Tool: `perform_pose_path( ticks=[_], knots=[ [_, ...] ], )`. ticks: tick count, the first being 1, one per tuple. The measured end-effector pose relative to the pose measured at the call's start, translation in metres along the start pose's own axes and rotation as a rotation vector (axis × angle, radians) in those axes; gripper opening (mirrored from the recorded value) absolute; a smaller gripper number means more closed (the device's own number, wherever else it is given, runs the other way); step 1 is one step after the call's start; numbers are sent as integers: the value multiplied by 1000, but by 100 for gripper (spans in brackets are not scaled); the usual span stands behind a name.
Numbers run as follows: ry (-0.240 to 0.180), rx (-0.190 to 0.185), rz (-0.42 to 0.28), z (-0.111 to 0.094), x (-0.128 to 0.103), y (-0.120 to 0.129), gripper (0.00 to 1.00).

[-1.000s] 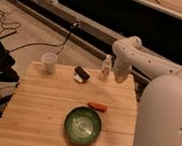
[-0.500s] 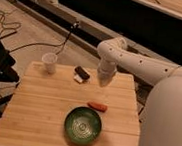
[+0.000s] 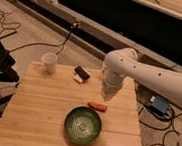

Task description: Move the arm in a circular motion

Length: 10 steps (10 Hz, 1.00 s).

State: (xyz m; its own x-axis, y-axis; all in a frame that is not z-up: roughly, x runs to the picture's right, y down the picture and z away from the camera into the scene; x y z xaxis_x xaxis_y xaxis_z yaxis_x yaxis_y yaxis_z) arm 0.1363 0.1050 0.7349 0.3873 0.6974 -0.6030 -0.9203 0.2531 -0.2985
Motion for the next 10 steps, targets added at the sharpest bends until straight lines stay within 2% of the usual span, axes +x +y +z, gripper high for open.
perform_pose_path(
  ticks=[2, 3, 4, 5, 7, 9, 10],
  knots=[
    [-22, 68, 90, -2, 8, -51, 0],
    [-37, 122, 161, -3, 6, -89, 0],
    [-58, 165, 218, -6, -5, -115, 0],
    [-72, 187, 251, -7, -16, -128, 0],
    [-99, 226, 295, -9, -42, -144, 0],
    [-118, 229, 296, -4, -77, -130, 0],
    [-119, 222, 281, -1, -87, -118, 0]
  ],
)
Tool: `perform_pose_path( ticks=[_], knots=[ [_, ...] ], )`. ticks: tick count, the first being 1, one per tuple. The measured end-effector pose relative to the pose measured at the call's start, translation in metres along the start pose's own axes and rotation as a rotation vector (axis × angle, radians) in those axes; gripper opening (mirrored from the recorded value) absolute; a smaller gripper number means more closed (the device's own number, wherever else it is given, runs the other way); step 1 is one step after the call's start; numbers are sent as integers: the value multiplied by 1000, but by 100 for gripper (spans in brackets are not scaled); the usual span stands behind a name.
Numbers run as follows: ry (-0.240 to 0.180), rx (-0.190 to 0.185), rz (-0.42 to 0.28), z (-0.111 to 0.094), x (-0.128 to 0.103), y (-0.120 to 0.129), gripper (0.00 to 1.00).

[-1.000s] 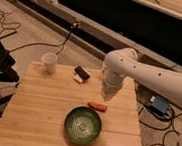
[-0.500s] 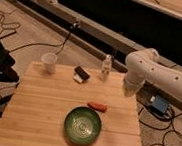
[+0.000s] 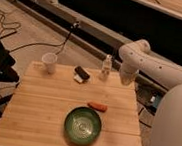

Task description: Move the arm in a circular motion

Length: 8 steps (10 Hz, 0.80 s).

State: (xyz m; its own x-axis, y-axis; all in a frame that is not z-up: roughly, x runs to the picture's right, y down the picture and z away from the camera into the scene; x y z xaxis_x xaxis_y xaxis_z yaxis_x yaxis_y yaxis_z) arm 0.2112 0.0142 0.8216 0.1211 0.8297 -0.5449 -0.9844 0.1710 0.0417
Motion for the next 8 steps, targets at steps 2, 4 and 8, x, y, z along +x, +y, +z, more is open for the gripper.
perform_pose_path(
  ticks=[2, 4, 8],
  knots=[
    [-3, -40, -51, -4, 0, 38, 0],
    [-12, -94, -139, -13, 15, 76, 0],
    [-6, -181, -275, -32, 77, 106, 0]
  ],
)
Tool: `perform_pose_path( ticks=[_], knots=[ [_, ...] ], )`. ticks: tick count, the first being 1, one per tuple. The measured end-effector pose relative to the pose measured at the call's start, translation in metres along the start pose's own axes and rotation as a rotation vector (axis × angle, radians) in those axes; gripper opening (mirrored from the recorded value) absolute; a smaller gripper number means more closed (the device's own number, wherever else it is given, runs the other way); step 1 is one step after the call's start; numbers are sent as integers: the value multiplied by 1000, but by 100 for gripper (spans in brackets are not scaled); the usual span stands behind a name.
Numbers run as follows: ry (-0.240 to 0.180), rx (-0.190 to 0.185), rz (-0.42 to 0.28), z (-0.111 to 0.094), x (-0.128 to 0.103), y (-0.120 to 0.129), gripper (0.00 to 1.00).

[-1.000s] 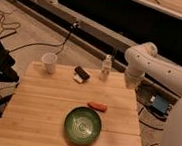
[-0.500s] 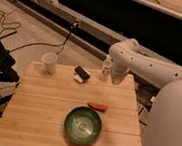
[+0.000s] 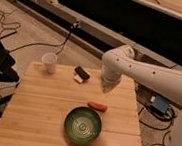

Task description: Move the arm in a circular motion

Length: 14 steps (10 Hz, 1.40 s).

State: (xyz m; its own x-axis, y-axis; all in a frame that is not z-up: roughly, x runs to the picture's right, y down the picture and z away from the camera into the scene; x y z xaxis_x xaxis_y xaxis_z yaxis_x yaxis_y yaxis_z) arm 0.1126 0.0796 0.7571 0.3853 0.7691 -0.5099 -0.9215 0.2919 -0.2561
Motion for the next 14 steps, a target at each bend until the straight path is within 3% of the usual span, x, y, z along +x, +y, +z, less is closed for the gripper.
perform_pose_path(
  ticks=[2, 5, 8, 10, 11, 12, 14],
  knots=[
    [2, 9, -3, -2, 28, -10, 0],
    [-19, 111, 82, -7, 48, -73, 0],
    [-44, 203, 187, -9, 22, -123, 0],
    [-53, 263, 184, -2, -17, -125, 0],
    [-57, 269, 174, 2, -32, -117, 0],
    [-58, 267, 163, 6, -42, -107, 0],
    [-59, 220, 130, 9, -53, -74, 0]
  ],
)
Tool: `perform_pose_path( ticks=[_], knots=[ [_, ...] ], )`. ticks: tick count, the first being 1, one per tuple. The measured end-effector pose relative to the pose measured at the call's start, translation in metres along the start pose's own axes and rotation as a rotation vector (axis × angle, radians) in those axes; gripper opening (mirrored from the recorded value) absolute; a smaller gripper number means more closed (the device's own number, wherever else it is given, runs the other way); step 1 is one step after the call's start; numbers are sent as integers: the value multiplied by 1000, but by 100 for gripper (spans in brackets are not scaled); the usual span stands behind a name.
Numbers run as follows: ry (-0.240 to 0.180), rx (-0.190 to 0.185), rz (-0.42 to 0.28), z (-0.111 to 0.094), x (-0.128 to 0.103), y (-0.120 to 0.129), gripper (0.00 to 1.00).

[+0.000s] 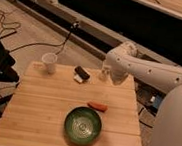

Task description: Move the arm in a circular motion

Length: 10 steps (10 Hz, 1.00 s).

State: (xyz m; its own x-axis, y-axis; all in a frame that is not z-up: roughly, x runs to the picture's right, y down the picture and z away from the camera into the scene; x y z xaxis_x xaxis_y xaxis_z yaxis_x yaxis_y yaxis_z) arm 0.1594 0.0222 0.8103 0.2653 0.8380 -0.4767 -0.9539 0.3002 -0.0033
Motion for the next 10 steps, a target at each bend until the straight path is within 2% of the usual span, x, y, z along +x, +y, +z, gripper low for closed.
perform_pose_path(
  ticks=[2, 5, 7, 8, 9, 10],
  knots=[
    [-18, -83, -67, -17, 9, 40, 0],
    [-8, -149, -139, -37, 54, 56, 0],
    [-10, -142, -144, -45, 82, 37, 0],
    [-11, -131, -132, -46, 89, 23, 0],
    [-11, -101, -89, -45, 95, -7, 0],
    [2, -83, -45, -39, 96, -27, 0]
  ],
)
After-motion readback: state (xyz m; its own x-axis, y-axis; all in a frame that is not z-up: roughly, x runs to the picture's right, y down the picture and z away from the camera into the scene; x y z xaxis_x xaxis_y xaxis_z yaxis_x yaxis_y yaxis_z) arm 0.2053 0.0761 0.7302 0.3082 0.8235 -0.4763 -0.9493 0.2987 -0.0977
